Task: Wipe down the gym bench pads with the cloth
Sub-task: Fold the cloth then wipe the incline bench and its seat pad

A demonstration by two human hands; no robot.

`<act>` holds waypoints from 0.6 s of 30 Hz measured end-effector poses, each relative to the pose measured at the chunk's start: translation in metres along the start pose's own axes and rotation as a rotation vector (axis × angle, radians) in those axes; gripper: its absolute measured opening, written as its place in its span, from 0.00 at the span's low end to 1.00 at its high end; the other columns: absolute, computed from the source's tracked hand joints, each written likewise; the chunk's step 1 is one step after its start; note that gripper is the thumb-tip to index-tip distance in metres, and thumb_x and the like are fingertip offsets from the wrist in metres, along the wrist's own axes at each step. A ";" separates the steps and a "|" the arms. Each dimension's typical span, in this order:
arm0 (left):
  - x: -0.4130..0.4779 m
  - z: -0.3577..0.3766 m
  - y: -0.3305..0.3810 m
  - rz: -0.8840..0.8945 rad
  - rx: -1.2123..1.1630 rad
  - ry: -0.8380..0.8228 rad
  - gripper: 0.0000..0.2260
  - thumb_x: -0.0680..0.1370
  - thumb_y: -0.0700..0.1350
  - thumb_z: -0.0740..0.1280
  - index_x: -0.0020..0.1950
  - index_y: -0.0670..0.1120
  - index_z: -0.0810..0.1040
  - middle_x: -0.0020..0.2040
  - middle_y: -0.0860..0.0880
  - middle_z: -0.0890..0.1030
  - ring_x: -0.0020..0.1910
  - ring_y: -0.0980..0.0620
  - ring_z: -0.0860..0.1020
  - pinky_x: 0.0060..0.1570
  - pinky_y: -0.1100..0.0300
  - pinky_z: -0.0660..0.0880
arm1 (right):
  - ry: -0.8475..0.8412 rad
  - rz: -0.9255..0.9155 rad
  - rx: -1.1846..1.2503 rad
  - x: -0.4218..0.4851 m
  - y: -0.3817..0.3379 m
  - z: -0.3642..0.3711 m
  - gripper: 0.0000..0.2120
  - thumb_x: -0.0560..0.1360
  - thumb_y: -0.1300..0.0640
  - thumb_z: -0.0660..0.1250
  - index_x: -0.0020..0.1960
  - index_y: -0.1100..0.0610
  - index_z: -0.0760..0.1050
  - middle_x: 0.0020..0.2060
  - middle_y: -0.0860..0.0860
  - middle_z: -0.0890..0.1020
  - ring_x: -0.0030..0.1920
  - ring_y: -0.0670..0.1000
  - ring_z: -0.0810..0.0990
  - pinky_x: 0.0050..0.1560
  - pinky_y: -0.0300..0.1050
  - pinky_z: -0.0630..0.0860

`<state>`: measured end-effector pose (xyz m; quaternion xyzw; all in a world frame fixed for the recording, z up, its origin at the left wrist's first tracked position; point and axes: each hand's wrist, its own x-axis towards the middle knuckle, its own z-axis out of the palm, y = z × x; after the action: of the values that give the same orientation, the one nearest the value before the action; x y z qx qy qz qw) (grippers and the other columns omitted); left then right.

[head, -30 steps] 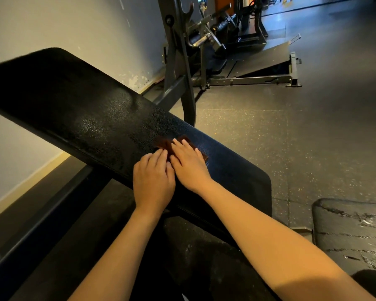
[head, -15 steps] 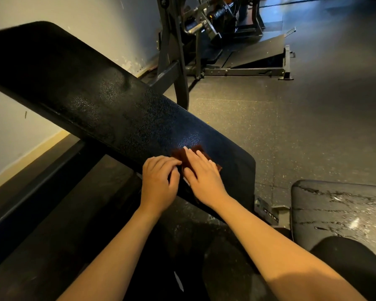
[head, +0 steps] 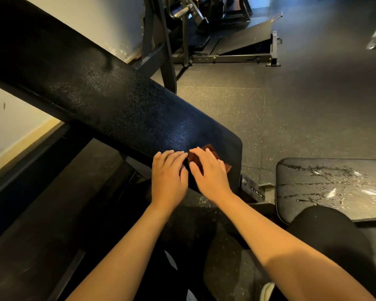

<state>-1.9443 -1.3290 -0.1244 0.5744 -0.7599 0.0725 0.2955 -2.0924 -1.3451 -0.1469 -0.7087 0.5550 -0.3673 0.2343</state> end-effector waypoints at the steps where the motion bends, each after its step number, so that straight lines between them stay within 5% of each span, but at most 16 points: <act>1: -0.003 0.001 0.000 0.011 0.006 -0.011 0.19 0.79 0.45 0.59 0.68 0.44 0.78 0.66 0.48 0.79 0.69 0.46 0.71 0.75 0.45 0.59 | -0.004 -0.001 0.016 -0.004 0.004 -0.002 0.17 0.83 0.46 0.56 0.72 0.41 0.64 0.75 0.44 0.68 0.78 0.49 0.59 0.76 0.63 0.57; 8: -0.017 0.006 -0.006 0.089 0.033 -0.036 0.19 0.81 0.45 0.59 0.70 0.45 0.78 0.71 0.49 0.76 0.73 0.47 0.68 0.77 0.48 0.56 | 0.079 0.101 0.065 -0.045 0.039 -0.007 0.19 0.83 0.48 0.60 0.73 0.45 0.65 0.74 0.45 0.68 0.78 0.50 0.58 0.76 0.61 0.59; 14: -0.007 0.000 -0.006 -0.006 -0.214 0.008 0.16 0.81 0.43 0.58 0.65 0.46 0.80 0.64 0.51 0.81 0.64 0.49 0.76 0.71 0.45 0.63 | 0.033 -0.212 -0.079 -0.029 0.000 0.016 0.20 0.78 0.55 0.66 0.69 0.47 0.71 0.75 0.48 0.68 0.79 0.53 0.58 0.75 0.56 0.59; 18: -0.017 0.001 -0.002 0.014 -0.144 -0.047 0.17 0.82 0.44 0.58 0.68 0.47 0.79 0.67 0.51 0.79 0.71 0.49 0.71 0.76 0.46 0.57 | 0.009 -0.265 -0.125 -0.037 0.018 0.010 0.22 0.75 0.57 0.70 0.68 0.49 0.71 0.76 0.48 0.67 0.79 0.53 0.58 0.76 0.59 0.59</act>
<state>-1.9401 -1.3156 -0.1344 0.5478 -0.7739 0.0060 0.3176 -2.1001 -1.3156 -0.1761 -0.7873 0.4792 -0.3629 0.1369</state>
